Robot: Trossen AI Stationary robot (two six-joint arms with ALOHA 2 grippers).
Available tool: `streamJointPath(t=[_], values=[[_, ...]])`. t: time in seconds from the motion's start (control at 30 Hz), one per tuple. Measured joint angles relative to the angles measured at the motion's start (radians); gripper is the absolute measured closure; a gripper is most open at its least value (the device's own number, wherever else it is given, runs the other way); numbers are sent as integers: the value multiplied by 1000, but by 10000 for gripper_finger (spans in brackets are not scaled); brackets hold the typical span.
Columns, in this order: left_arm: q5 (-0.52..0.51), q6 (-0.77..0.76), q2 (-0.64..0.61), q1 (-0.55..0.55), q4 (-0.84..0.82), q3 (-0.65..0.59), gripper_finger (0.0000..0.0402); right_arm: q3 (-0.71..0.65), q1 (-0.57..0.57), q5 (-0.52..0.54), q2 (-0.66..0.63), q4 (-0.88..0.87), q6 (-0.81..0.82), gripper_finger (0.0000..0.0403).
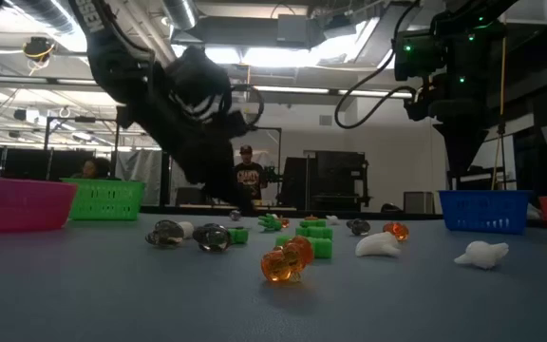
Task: Sort Halloween decoration
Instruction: Put the small black skull toy into the green basket
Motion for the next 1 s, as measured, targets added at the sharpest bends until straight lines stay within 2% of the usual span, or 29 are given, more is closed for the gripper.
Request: streamJointPath(t=[0.27, 0.47, 0.67, 1.0], values=[[4, -1, -102, 0, -21, 0, 334, 0, 0, 0, 0, 0, 0, 157], [-2, 4, -232, 2, -83, 0, 334, 0, 0, 0, 0, 1, 0, 157], [-85, 5, -417, 16, -287, 1, 334, 0, 0, 0, 0, 1, 0, 157], [-233, 1, -676, 32, -752, 1, 334, 0, 0, 0, 0, 21, 0, 157]])
